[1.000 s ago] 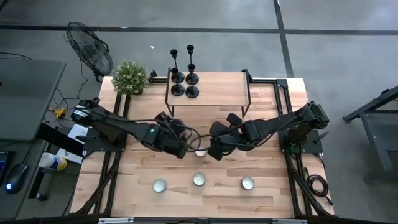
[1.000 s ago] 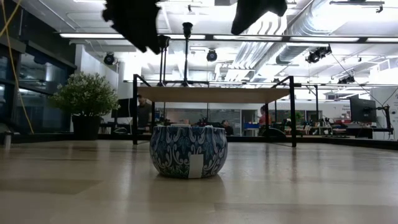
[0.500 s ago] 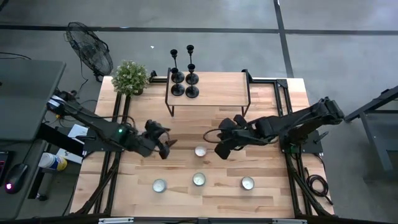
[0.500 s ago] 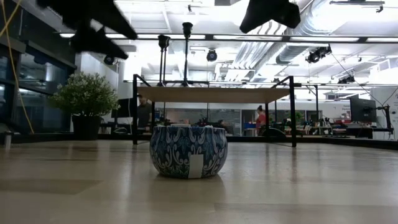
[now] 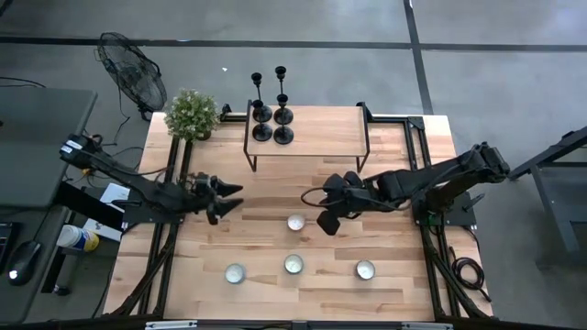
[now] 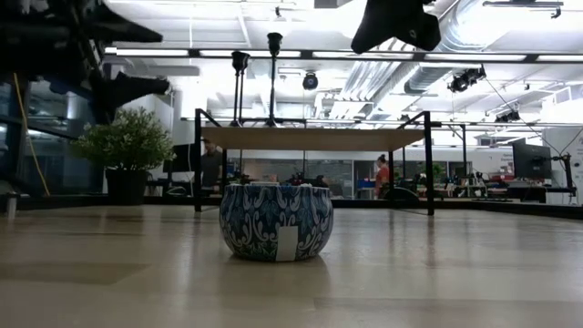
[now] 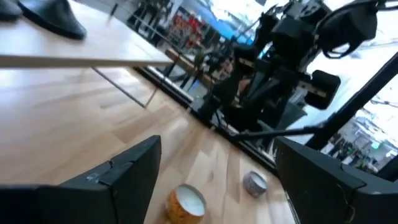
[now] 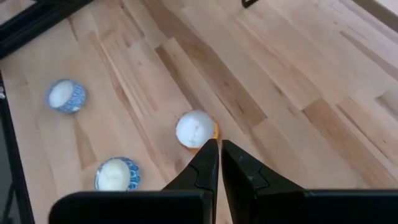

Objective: Pick & Place candle stick holders
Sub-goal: Put the orange scented candle on the shelf

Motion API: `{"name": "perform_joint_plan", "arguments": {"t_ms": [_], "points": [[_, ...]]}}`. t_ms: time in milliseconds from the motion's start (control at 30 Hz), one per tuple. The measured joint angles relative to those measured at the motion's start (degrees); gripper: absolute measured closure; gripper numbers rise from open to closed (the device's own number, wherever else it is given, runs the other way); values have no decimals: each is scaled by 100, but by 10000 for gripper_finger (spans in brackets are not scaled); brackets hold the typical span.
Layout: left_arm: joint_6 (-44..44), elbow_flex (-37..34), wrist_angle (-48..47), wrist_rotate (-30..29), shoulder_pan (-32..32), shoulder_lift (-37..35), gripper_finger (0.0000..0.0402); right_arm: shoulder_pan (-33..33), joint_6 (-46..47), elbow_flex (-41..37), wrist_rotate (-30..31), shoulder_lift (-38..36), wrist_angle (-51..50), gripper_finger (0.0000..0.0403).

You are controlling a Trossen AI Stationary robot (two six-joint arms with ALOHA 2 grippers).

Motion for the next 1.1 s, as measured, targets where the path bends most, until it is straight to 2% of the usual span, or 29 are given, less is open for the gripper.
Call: {"name": "perform_joint_plan", "arguments": {"t_ms": [133,367,533,667,800,967,1100], "points": [[224,-203,125,334,337,-359,99,-53,22,0,-25,2,8,391],[674,-222,84,1667,1354,-787,99,-269,148,0,-289,6,154,391],[552,-229,-453,2421,1950,-1045,99,-392,265,0,-444,7,182,391],[594,-233,-681,2822,2122,-1260,99,-399,298,2,-403,7,182,391],[815,-235,-870,2873,2111,-1576,99,-399,401,9,-404,7,180,391],[1374,-239,-1270,3317,2111,-2133,99,-399,461,9,-442,7,180,391],[1465,-241,-1904,3330,2111,-2692,99,-397,470,9,-459,7,180,391]]}}
